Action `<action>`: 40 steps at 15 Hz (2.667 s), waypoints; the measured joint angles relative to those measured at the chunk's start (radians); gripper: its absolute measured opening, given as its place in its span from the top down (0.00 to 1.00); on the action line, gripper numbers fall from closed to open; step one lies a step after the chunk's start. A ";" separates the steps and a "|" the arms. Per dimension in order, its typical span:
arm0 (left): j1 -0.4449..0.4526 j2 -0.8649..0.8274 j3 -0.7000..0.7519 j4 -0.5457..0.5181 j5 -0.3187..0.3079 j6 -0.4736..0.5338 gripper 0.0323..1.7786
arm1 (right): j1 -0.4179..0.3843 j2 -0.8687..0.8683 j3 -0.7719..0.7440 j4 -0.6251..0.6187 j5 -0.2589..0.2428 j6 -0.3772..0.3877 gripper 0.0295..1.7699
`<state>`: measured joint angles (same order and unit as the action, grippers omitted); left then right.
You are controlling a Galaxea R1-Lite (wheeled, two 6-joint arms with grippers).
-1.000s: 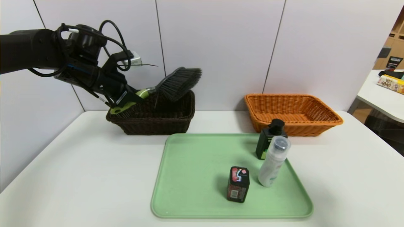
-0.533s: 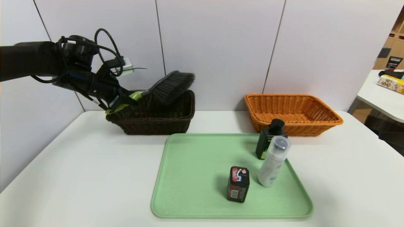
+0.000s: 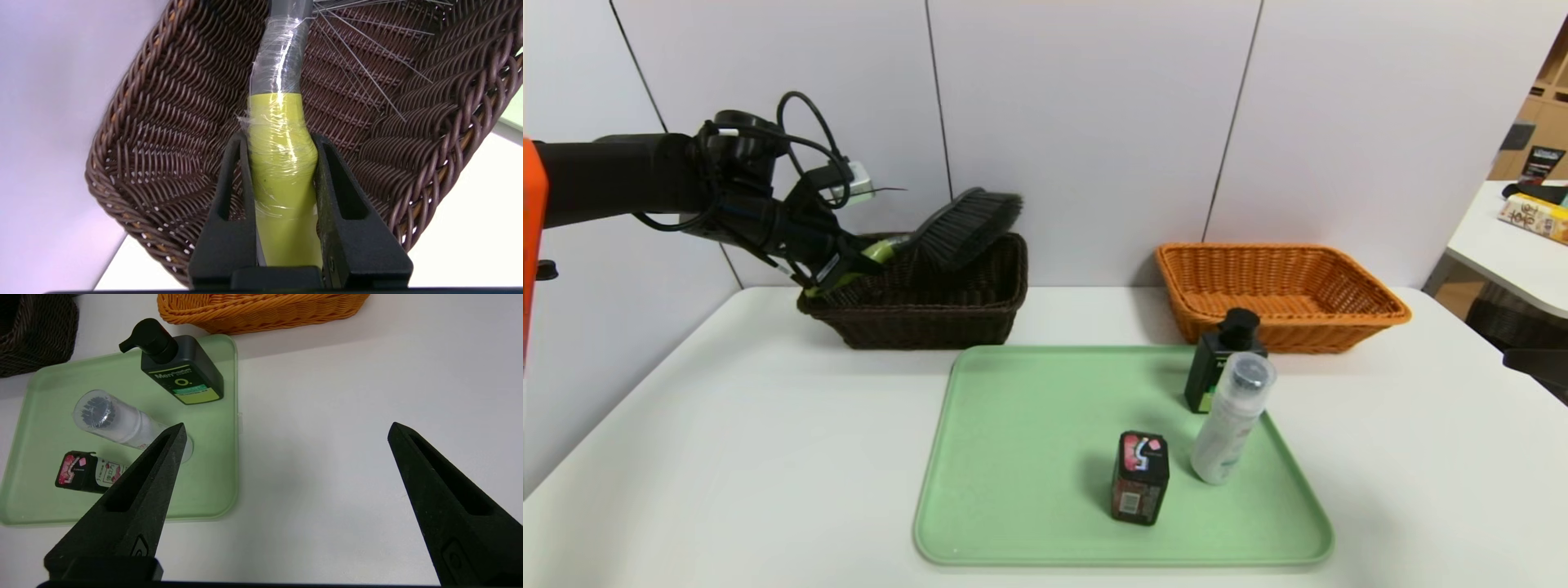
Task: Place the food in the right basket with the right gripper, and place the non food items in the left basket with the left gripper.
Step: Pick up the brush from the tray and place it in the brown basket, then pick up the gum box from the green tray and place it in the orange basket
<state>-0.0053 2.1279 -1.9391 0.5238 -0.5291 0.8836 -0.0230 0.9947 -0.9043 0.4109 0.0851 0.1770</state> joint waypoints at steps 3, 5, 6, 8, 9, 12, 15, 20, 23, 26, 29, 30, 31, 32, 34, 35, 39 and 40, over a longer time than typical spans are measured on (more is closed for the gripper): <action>0.001 0.010 0.000 -0.016 0.000 0.001 0.77 | 0.000 0.001 -0.001 0.000 0.003 0.000 0.04; 0.001 0.013 0.000 -0.019 0.000 0.001 0.77 | 0.000 0.002 -0.002 0.000 0.001 0.000 0.04; 0.000 0.013 0.000 -0.022 0.000 0.001 0.77 | 0.000 0.002 -0.002 -0.001 0.000 0.000 0.04; 0.001 0.014 0.000 -0.022 0.000 0.001 0.77 | 0.000 0.002 -0.002 0.000 0.000 0.000 0.04; 0.001 0.014 0.000 -0.022 0.000 0.003 0.76 | 0.000 0.002 -0.002 0.000 0.001 0.000 0.04; 0.001 0.013 0.000 -0.022 0.000 0.004 0.52 | 0.000 0.002 -0.002 0.000 0.003 0.000 0.04; 0.001 0.007 0.000 -0.025 0.000 0.002 0.37 | 0.000 0.002 -0.002 -0.001 0.004 0.002 0.04; -0.004 -0.050 0.000 -0.023 0.000 -0.044 0.22 | 0.000 0.001 -0.001 0.000 0.005 0.003 0.04; -0.047 -0.132 0.007 -0.015 0.004 -0.214 0.16 | 0.000 0.004 -0.003 -0.003 0.007 0.001 0.04; -0.131 -0.244 0.047 0.015 0.021 -0.446 0.12 | 0.000 0.010 -0.001 -0.002 0.007 0.003 0.04; -0.257 -0.354 0.126 0.046 0.140 -0.672 0.10 | 0.000 0.006 0.008 0.000 0.008 0.003 0.04; -0.304 -0.388 0.164 0.053 0.191 -0.731 0.09 | 0.000 0.005 0.013 -0.002 0.009 0.002 0.04; -0.356 -0.423 0.213 0.054 0.244 -0.784 0.08 | 0.000 0.004 0.016 -0.002 0.009 0.002 0.04; -0.405 -0.455 0.259 0.052 0.291 -0.826 0.08 | 0.000 0.003 0.018 -0.001 0.009 0.002 0.04; -0.494 -0.511 0.340 0.050 0.354 -0.911 0.07 | 0.000 0.003 0.020 -0.001 0.007 0.003 0.04; -0.530 -0.539 0.380 0.049 0.368 -0.948 0.07 | 0.000 0.002 0.020 -0.002 0.006 0.003 0.04; -0.624 -0.627 0.529 0.033 0.390 -0.988 0.06 | 0.000 -0.002 0.024 -0.001 0.001 0.003 0.04; -0.647 -0.644 0.578 0.008 0.390 -0.986 0.06 | 0.000 -0.002 0.027 -0.001 0.001 0.003 0.04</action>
<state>-0.6523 1.4836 -1.3615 0.5315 -0.1394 -0.1023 -0.0230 0.9928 -0.8770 0.4094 0.0864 0.1798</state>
